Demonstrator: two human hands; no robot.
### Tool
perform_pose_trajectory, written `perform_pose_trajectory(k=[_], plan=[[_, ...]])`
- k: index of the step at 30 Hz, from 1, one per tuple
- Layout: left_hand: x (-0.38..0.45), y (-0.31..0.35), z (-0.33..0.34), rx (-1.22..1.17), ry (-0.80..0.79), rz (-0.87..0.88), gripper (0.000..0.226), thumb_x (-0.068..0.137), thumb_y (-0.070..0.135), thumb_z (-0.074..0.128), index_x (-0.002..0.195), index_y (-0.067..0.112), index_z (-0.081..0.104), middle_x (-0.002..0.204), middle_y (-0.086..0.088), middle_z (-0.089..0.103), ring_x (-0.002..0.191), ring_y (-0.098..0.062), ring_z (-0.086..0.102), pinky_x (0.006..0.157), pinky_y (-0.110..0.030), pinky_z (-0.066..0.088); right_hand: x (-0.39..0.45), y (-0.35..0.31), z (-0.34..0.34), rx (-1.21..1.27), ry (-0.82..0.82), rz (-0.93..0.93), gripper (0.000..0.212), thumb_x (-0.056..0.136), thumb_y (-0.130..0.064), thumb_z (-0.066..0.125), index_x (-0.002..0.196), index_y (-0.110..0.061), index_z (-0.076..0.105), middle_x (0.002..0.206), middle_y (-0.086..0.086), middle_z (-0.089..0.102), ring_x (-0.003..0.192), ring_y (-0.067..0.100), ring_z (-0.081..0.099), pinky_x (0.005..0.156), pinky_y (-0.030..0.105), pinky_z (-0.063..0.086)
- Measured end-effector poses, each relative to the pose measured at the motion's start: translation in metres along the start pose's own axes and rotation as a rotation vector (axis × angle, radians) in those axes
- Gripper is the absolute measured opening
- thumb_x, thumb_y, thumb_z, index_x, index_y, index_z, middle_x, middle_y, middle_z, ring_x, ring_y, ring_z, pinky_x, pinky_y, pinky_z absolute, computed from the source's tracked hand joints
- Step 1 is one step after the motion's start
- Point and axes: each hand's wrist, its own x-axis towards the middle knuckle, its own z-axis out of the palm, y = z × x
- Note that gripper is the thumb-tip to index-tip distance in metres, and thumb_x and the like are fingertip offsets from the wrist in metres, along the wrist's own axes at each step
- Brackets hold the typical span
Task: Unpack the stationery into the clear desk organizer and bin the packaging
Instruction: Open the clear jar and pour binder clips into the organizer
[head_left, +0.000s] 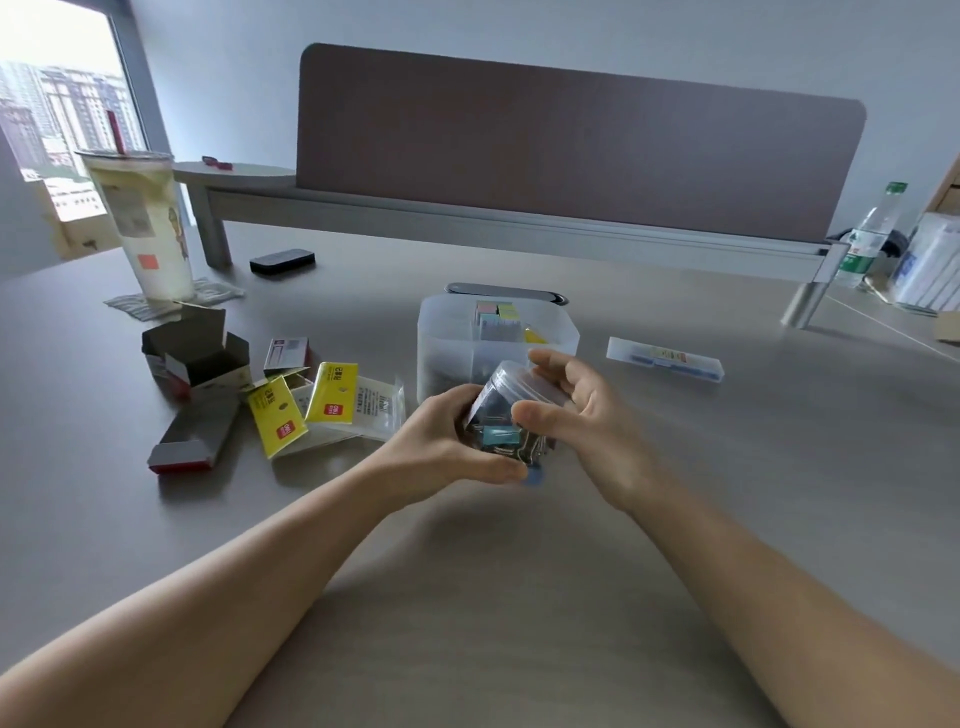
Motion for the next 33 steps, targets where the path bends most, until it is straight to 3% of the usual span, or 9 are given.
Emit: perform_pose_trajectory(k=[5,8,12,17,21,23,28,30,33], plan=[[0.001,0.001,-0.006,-0.087,-0.057,-0.049,0.067,0.038,0.024,0.074,0.102,0.018,0.053,0.088,-0.001,0.065,0.078,-0.007,0.067,0.066,-0.018,0.054,-0.001,-0.007,-0.009,-0.039,-0.133,-0.014,0.060,0.048,-0.030,0.072,0.102,-0.036,0.047,0.108,-0.014,0.049,0.105,-0.001,0.050,0.083,0.014,0.047],[0.001,-0.003,-0.011,-0.094,-0.061,-0.075,0.072,0.039,0.024,0.075,0.107,0.019,0.050,0.098,-0.006,0.062,0.082,-0.009,0.066,0.069,-0.018,0.054,-0.001,-0.004,-0.014,-0.196,-0.185,0.020,0.073,0.047,-0.044,0.071,0.115,-0.040,0.042,0.117,-0.012,0.046,0.114,0.006,0.045,0.092,0.019,0.041],[0.001,-0.007,-0.014,-0.123,0.014,-0.059,0.073,0.038,0.023,0.075,0.106,0.021,0.051,0.096,-0.003,0.062,0.080,-0.006,0.066,0.067,-0.019,0.054,0.000,-0.001,-0.013,-0.272,-0.108,0.017,0.066,0.056,-0.040,0.067,0.115,-0.039,0.038,0.106,-0.016,0.044,0.100,0.009,0.048,0.079,0.015,0.041],[0.001,-0.009,-0.015,-0.057,0.069,-0.044,0.074,0.037,0.029,0.076,0.106,0.022,0.051,0.099,-0.003,0.063,0.088,-0.010,0.064,0.078,-0.025,0.053,0.001,-0.003,-0.013,-0.171,-0.195,0.002,0.065,0.068,-0.017,0.073,0.118,-0.040,0.038,0.113,-0.023,0.044,0.104,0.003,0.052,0.084,0.013,0.046],[0.000,-0.010,-0.012,0.002,0.073,-0.042,0.070,0.040,0.022,0.080,0.104,0.024,0.050,0.096,0.002,0.063,0.085,-0.006,0.065,0.079,-0.025,0.055,0.003,-0.004,-0.007,-0.415,-0.051,-0.029,0.083,0.056,-0.048,0.064,0.130,-0.029,0.033,0.110,-0.013,0.042,0.102,0.004,0.044,0.074,0.006,0.038],[0.000,-0.010,-0.012,0.010,0.076,-0.036,0.063,0.047,0.013,0.076,0.102,0.025,0.049,0.095,0.003,0.062,0.081,-0.001,0.065,0.078,-0.022,0.054,0.003,-0.004,-0.006,-0.389,-0.066,-0.040,0.079,0.056,-0.044,0.065,0.128,-0.028,0.035,0.104,-0.017,0.043,0.101,0.003,0.045,0.072,0.002,0.040],[0.000,-0.009,-0.012,0.000,0.071,-0.027,0.059,0.052,0.007,0.074,0.102,0.026,0.048,0.095,0.003,0.062,0.079,0.002,0.064,0.075,-0.018,0.054,-0.001,-0.003,-0.005,-0.347,-0.108,-0.031,0.085,0.056,-0.038,0.068,0.132,-0.030,0.030,0.127,-0.010,0.037,0.109,0.002,0.044,0.083,0.008,0.039],[0.000,-0.010,-0.011,0.012,0.061,-0.030,0.061,0.051,0.010,0.074,0.104,0.026,0.048,0.097,0.001,0.062,0.082,-0.002,0.065,0.075,-0.020,0.055,-0.001,-0.002,-0.004,-0.403,-0.051,-0.049,0.085,0.060,-0.040,0.076,0.131,-0.026,0.032,0.119,-0.007,0.041,0.106,0.006,0.043,0.081,0.010,0.036],[0.000,-0.011,-0.012,-0.013,0.065,-0.027,0.065,0.052,0.000,0.077,0.106,0.023,0.049,0.095,0.000,0.063,0.081,-0.003,0.065,0.073,-0.019,0.055,-0.001,-0.001,-0.006,-0.357,-0.039,-0.074,0.067,0.067,-0.022,0.076,0.122,-0.028,0.038,0.104,-0.016,0.044,0.098,0.000,0.046,0.079,0.007,0.038]])
